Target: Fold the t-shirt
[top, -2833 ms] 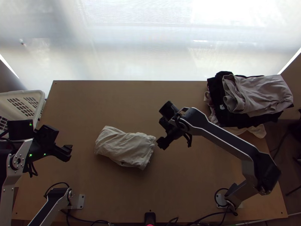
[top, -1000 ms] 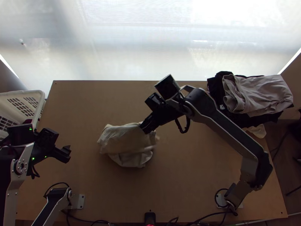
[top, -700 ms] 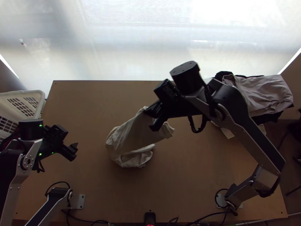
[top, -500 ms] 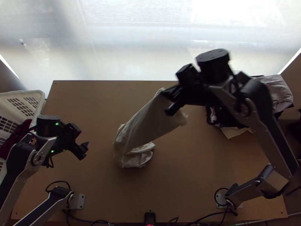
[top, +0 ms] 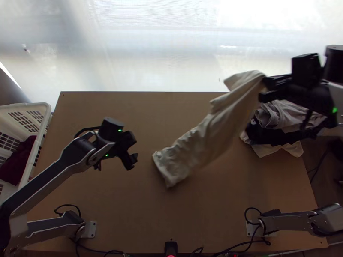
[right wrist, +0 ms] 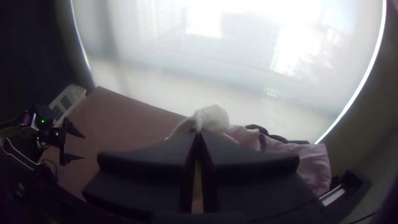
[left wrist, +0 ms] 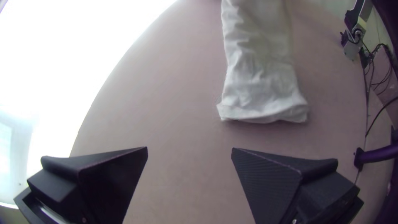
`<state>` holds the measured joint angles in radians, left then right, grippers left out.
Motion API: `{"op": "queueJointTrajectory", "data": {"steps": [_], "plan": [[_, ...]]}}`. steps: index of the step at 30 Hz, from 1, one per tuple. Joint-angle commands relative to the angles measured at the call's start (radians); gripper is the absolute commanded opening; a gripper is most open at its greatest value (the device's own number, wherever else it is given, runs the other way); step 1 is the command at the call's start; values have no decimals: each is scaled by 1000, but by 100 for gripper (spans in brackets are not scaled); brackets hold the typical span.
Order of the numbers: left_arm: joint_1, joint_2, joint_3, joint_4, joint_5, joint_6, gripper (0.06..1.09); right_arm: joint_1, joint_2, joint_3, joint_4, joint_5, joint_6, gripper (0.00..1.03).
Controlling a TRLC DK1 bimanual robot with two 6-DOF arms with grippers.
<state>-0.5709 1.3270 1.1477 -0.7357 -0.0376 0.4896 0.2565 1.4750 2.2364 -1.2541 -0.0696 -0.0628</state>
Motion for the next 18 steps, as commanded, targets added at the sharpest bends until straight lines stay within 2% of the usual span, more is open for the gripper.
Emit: {"op": "queueJointTrajectory", "data": {"steps": [1,10,18], "plan": [[-113,276,178,99,-1,-14,104,-238,-81,-55,-67,1,-45,3],[-248,629,501,85,1,-40,104,-252,-206,-270,-82,1,-42,3],[-299,712,532,62,10,-77,104,-252,-209,-317,-74,-1,-5,3]]}}
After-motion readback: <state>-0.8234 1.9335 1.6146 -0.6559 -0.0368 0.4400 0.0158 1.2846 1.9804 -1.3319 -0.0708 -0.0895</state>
